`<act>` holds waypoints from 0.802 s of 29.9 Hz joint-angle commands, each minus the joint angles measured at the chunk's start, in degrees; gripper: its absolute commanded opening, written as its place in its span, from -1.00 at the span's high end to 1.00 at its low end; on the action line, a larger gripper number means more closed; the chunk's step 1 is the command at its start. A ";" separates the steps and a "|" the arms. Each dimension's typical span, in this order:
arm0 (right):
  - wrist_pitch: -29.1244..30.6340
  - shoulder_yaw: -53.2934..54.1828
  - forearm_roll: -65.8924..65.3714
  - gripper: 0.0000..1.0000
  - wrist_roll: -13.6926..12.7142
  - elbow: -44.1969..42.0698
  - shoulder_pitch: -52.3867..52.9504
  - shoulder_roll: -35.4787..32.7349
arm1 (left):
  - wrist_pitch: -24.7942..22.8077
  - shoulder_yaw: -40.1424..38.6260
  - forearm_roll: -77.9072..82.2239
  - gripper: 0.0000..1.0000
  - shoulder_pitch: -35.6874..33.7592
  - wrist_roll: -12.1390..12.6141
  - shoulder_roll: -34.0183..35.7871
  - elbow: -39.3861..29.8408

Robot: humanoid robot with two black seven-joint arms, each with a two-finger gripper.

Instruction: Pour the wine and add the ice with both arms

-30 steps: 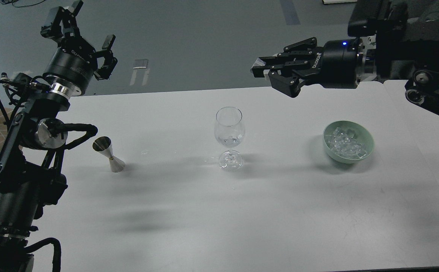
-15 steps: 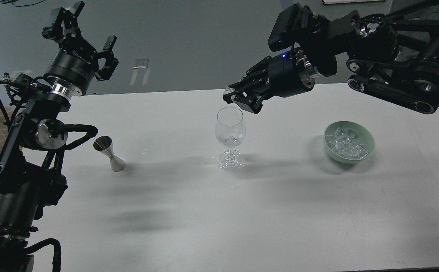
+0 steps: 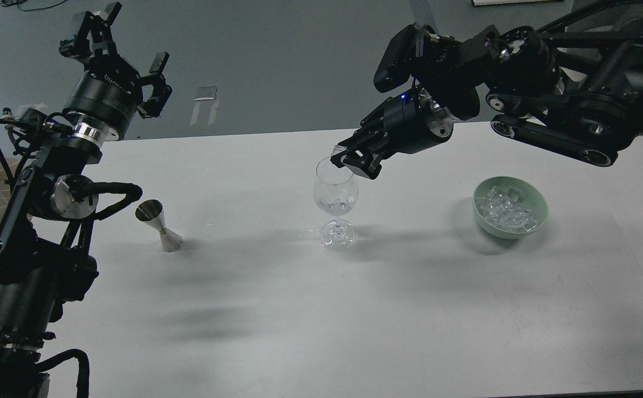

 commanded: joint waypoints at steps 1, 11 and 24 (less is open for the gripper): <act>0.11 -0.03 0.00 1.00 0.01 -0.58 0.01 0.84 | 0.00 -0.08 0.00 -0.96 0.01 -0.07 -0.02 0.00; 0.19 -0.55 0.00 0.43 -0.08 -0.67 0.01 1.19 | 0.00 -0.25 0.00 -0.96 0.01 -0.07 0.07 0.00; -0.16 -0.47 0.09 0.07 -0.08 -0.58 0.09 1.19 | 0.00 -0.43 0.00 -0.96 0.01 -0.07 0.25 0.00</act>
